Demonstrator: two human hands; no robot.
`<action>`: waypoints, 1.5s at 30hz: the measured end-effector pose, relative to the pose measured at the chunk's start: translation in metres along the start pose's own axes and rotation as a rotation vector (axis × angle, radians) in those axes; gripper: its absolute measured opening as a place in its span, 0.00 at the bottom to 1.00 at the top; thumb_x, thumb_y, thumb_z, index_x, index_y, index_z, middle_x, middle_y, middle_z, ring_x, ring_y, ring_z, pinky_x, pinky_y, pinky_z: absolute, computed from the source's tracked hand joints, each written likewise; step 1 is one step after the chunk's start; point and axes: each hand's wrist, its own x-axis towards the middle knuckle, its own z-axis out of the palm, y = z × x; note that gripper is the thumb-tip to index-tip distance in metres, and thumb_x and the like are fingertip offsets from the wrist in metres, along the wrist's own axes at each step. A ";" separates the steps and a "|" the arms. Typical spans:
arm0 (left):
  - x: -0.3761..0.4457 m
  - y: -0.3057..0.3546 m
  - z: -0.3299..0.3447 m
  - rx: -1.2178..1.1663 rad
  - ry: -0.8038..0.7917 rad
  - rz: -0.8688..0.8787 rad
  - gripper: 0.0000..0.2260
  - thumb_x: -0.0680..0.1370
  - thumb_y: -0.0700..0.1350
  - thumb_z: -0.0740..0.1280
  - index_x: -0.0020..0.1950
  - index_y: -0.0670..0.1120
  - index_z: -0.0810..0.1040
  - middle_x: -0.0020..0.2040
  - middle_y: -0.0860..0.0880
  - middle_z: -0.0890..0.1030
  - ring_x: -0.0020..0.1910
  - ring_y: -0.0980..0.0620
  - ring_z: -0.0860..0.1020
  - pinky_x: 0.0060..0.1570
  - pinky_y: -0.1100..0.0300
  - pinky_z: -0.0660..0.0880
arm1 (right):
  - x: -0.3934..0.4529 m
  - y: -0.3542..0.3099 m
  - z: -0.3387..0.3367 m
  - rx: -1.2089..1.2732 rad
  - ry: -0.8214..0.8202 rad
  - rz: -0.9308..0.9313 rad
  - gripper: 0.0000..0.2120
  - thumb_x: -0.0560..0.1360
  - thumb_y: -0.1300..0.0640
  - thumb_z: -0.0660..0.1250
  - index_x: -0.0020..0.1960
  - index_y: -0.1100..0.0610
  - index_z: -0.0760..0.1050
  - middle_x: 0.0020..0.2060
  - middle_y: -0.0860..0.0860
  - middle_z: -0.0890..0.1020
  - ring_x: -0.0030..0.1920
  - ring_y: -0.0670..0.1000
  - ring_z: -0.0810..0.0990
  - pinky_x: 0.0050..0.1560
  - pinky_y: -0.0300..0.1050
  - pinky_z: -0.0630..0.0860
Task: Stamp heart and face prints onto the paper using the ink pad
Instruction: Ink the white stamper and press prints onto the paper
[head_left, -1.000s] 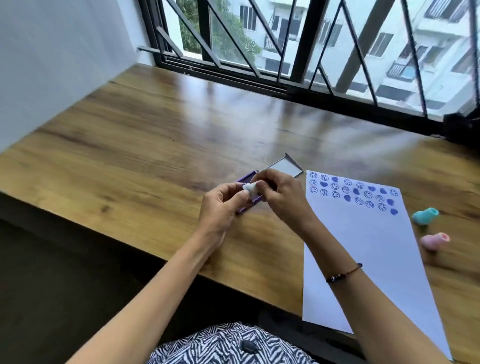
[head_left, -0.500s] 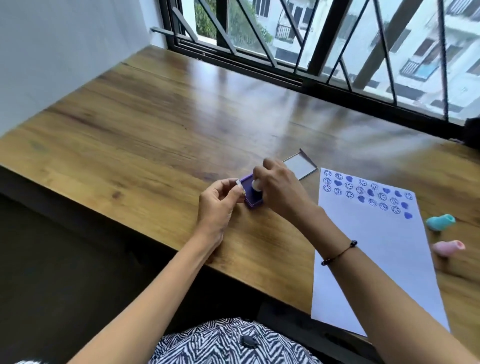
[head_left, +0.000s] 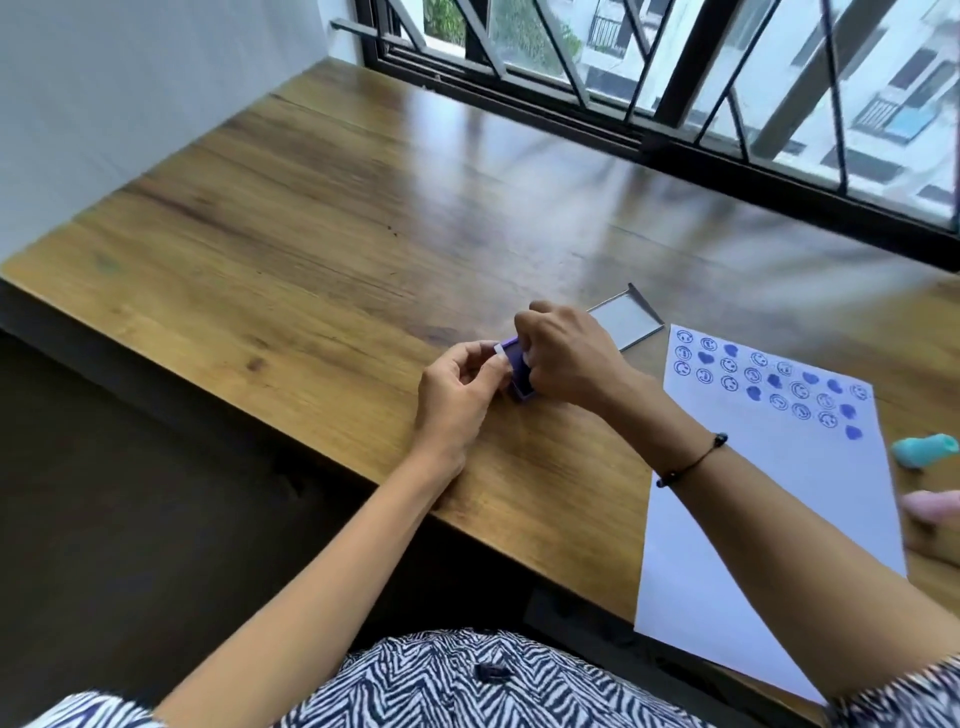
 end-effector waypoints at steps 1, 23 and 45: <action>0.000 0.000 0.000 0.005 0.008 0.008 0.02 0.72 0.41 0.68 0.43 0.48 0.79 0.39 0.47 0.81 0.38 0.51 0.79 0.43 0.58 0.77 | -0.001 -0.001 0.000 0.011 0.007 -0.001 0.03 0.65 0.66 0.62 0.38 0.60 0.70 0.43 0.58 0.76 0.36 0.56 0.69 0.27 0.40 0.56; -0.056 -0.022 0.102 0.378 -0.584 0.065 0.08 0.72 0.44 0.68 0.50 0.45 0.79 0.46 0.45 0.84 0.47 0.50 0.82 0.54 0.54 0.77 | -0.097 0.105 -0.029 0.265 0.268 0.552 0.08 0.69 0.61 0.67 0.47 0.59 0.80 0.48 0.58 0.83 0.51 0.58 0.79 0.46 0.42 0.68; -0.058 -0.016 0.103 0.458 -0.514 0.110 0.11 0.72 0.44 0.68 0.53 0.41 0.79 0.49 0.45 0.84 0.47 0.54 0.81 0.49 0.66 0.76 | -0.069 0.094 -0.024 -0.146 0.030 0.333 0.05 0.67 0.65 0.61 0.42 0.59 0.73 0.46 0.58 0.77 0.45 0.62 0.77 0.37 0.47 0.66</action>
